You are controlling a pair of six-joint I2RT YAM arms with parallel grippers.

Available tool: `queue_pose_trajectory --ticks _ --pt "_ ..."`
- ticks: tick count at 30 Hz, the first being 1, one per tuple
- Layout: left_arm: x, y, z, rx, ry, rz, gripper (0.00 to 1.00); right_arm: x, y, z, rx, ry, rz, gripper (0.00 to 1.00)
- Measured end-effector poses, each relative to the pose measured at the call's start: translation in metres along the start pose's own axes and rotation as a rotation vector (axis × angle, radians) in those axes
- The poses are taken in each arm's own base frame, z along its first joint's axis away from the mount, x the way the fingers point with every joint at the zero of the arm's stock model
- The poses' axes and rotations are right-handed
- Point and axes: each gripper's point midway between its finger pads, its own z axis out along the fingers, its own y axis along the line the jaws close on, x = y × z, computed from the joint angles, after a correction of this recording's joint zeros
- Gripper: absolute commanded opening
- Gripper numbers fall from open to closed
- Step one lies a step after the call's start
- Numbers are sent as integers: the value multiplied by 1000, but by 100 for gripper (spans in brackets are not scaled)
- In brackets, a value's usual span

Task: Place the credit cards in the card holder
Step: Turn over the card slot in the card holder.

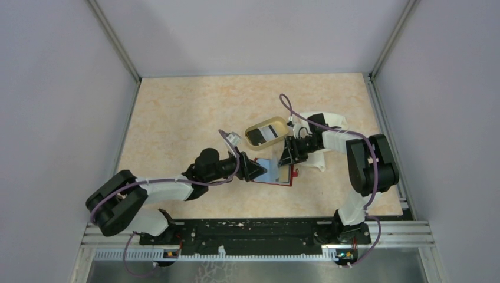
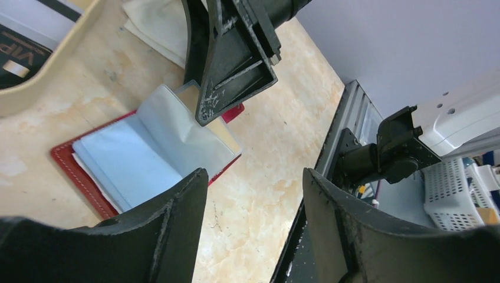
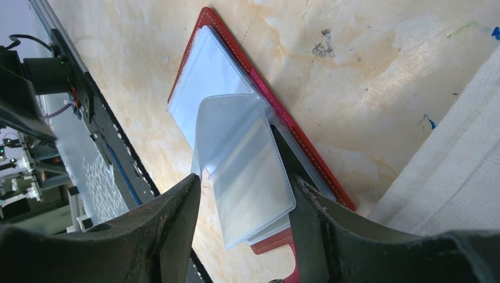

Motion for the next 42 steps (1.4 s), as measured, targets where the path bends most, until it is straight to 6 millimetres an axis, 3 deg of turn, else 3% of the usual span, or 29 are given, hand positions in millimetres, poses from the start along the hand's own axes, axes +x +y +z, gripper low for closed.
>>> queue_pose_trajectory --ticks 4,8,14,15,19,22,24,29,31,36,42 --pt "-13 -4 -10 -6 -62 45 70 1 0 0 0 5 -12 57" --pt "-11 -3 -11 -8 -63 51 64 0 -2 -1 7 6 -29 58" --pt "14 -5 -2 81 8 -34 33 0 -3 -1 11 6 -32 55" --pt "20 -7 1 102 21 -57 31 0 -3 -1 12 6 -32 54" --pt "47 -12 10 168 88 -147 31 0 -4 -1 20 6 -32 53" --pt "63 -31 21 198 143 -148 33 0 -4 -1 22 6 -32 53" --pt "65 -51 35 210 161 -116 34 0 -5 -1 23 6 -32 53" --pt "50 -74 74 98 147 -40 36 0 -5 -1 25 6 -31 52" --pt "48 -69 86 17 147 -21 37 0 -5 -1 27 6 -31 52" --pt "54 -34 112 -209 180 34 37 -2 -6 -1 34 4 -34 52" --pt "62 4 113 -395 216 90 37 -2 -6 -1 38 4 -35 52"
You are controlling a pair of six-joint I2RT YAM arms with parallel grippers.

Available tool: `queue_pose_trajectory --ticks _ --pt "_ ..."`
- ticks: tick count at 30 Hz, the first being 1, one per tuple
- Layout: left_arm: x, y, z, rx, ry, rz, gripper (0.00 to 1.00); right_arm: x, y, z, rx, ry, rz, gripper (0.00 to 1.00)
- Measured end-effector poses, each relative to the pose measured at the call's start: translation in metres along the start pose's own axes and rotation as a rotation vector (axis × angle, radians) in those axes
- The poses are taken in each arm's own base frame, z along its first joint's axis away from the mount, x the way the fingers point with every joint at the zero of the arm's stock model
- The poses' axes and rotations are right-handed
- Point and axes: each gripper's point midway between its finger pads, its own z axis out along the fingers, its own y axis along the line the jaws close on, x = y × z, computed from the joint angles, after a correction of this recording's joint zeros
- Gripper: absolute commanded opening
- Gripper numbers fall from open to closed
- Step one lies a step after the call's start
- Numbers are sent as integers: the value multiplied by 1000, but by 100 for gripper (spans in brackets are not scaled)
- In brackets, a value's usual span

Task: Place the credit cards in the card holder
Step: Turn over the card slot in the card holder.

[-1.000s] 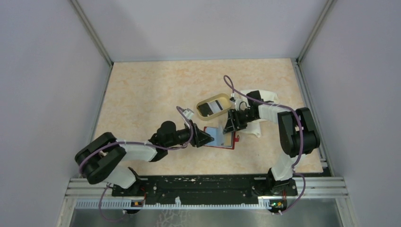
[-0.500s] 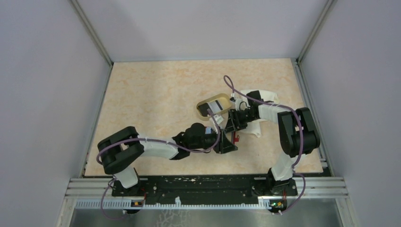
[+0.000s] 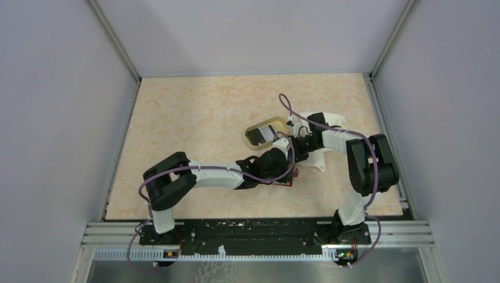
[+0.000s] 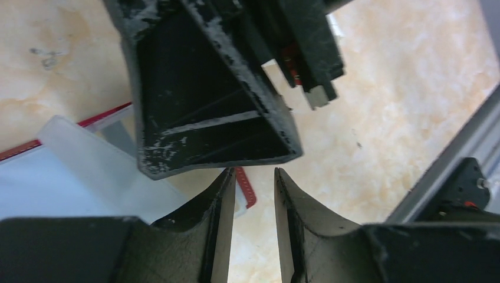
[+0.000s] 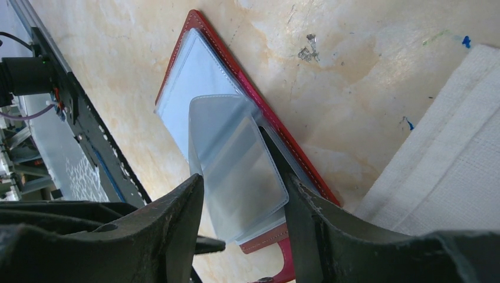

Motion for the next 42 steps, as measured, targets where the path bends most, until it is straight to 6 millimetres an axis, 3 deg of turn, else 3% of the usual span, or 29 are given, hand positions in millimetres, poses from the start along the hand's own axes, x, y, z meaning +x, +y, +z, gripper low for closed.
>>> queue_pose_trajectory --ticks 22,33,36,42 --pt "6 53 -2 -266 10 83 40 -1 -1 0 4 -1 -2 54" --pt "-4 60 -16 -304 -20 99 41 -7 -8 -9 75 -12 -67 54" --pt "-2 63 -20 -308 -22 99 41 -17 -6 -19 119 -50 -131 47" --pt "4 69 -23 -318 -10 102 40 -30 -1 -31 148 -101 -216 15"
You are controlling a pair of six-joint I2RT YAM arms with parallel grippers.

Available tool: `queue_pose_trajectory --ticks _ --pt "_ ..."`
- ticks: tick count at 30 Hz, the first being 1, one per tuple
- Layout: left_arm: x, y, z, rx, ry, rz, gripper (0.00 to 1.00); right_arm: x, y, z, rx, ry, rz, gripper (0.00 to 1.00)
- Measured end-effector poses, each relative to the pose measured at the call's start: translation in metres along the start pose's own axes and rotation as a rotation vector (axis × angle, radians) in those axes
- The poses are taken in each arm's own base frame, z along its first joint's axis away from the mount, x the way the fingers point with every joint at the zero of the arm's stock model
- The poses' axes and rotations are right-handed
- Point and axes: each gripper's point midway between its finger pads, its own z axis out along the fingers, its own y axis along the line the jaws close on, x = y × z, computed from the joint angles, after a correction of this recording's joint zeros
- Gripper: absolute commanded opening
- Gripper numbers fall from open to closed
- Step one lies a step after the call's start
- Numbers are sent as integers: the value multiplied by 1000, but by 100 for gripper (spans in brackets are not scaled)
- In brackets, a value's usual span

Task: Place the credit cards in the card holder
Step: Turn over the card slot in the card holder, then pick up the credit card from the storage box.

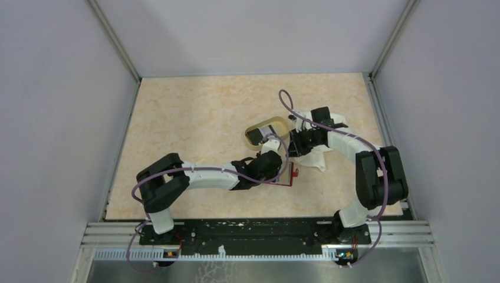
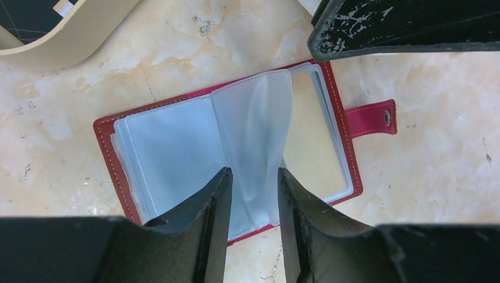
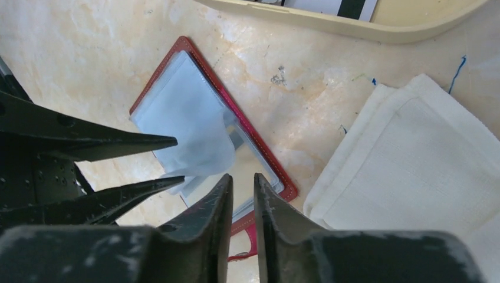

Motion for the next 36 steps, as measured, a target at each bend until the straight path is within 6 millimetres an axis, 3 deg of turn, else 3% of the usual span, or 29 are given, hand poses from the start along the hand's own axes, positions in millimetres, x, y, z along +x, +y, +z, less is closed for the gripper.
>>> queue_pose_trajectory --ticks 9,15,19,27,29,31,33,36 --pt "-4 8 -6 1 -17 -17 40 31 0 23 -40 118 50 10" --pt "-7 19 -17 7 -39 -37 41 40 22 41 -104 172 42 10" --pt "-10 26 -35 29 -66 -52 60 38 44 52 -174 201 53 11" --pt "-34 51 -102 152 -277 -135 98 -9 77 67 -285 167 -33 18" --pt "-34 67 -111 171 -325 -165 98 -18 83 68 -307 166 -54 22" --pt "-33 86 -113 176 -357 -198 98 -31 87 63 -317 156 -98 32" --pt "-33 103 -112 175 -377 -228 98 -53 88 57 -315 117 -142 48" --pt "-34 125 -108 154 -409 -268 98 -91 75 44 -265 23 -200 54"
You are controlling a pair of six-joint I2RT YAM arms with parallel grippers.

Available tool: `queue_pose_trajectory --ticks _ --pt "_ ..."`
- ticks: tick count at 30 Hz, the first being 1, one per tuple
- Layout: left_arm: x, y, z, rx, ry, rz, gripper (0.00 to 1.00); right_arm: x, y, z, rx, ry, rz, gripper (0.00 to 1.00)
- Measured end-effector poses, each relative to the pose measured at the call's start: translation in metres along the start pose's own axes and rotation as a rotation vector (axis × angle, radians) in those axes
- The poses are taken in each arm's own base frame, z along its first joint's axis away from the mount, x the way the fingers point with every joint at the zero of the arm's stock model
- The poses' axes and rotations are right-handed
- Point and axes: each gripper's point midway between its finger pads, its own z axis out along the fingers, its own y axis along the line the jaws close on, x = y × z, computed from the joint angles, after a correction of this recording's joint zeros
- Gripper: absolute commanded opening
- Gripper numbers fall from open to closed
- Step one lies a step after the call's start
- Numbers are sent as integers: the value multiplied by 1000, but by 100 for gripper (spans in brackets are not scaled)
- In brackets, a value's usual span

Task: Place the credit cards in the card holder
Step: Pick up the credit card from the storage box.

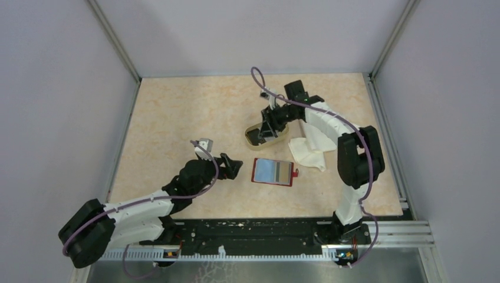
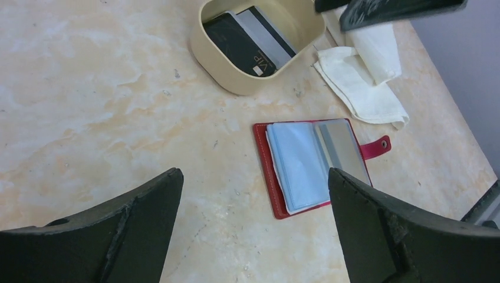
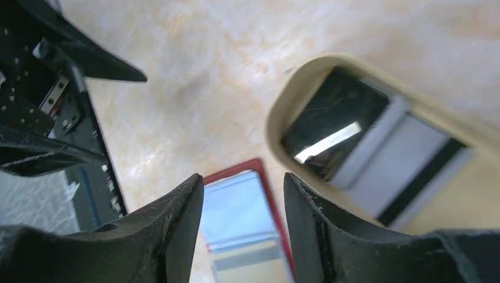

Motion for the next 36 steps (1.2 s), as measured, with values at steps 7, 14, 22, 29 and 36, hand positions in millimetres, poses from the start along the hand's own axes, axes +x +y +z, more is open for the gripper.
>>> queue_pose_trajectory --ticks 7,14,22,29,36 --pt "9 22 24 -1 14 -15 91 -59 -45 -27 125 -124 -50 53" --pt "35 33 44 36 78 0 85 -25 -76 11 127 -43 107 51" --pt "24 28 60 78 37 8 58 11 -100 37 147 36 240 51" --pt "30 40 72 25 59 -31 50 12 -89 47 118 47 247 50" --pt "24 50 93 -43 72 -79 47 6 -75 53 37 25 286 45"
